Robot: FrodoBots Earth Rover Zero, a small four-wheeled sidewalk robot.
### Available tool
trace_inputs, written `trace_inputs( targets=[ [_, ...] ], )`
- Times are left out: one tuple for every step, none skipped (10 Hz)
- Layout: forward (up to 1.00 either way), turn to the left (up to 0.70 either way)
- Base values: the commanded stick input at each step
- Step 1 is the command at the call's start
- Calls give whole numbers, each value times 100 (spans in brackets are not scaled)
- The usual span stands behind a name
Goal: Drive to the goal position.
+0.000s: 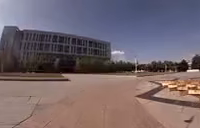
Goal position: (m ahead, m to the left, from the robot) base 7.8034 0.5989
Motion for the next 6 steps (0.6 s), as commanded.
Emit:
trace_inputs(
  targets=[
    [70, 0],
    [70, 0],
    [70, 0],
    [70, 0],
    [70, 0],
    [70, 0]
  ],
)
